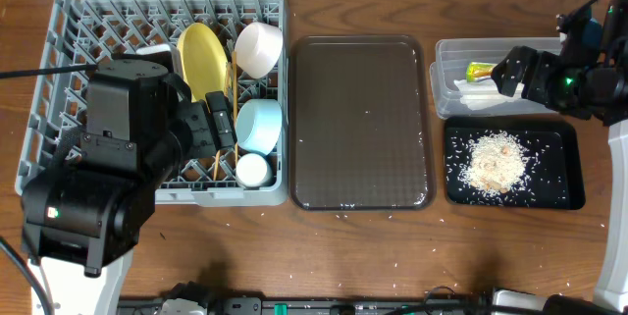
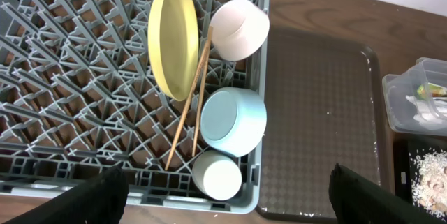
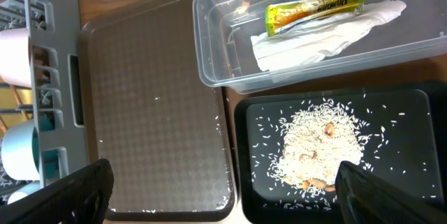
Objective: Sort waste into correct bins and load items into the dishwasher
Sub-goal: 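Release the chopsticks and withdraw the left gripper from the rack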
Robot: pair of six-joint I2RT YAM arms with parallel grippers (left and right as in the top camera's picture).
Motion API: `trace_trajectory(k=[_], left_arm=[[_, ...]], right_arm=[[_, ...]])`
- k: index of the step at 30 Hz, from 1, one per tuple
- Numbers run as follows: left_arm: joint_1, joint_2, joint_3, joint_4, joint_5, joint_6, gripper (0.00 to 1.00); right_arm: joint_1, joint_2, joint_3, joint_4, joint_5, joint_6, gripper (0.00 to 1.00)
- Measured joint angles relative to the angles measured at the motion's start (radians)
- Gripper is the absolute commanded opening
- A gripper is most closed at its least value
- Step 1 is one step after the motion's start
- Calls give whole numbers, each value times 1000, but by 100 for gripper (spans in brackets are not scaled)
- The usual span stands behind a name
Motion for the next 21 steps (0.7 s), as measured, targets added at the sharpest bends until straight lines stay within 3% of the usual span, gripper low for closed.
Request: trace_trajectory(k=[12, 21], left_arm=[[55, -67, -62, 49, -104, 12, 93], [222, -491, -522, 437, -132, 83, 93]], right_arm=[[0, 0, 0, 0, 0, 0, 99], [0, 0, 0, 0, 0, 0, 99]])
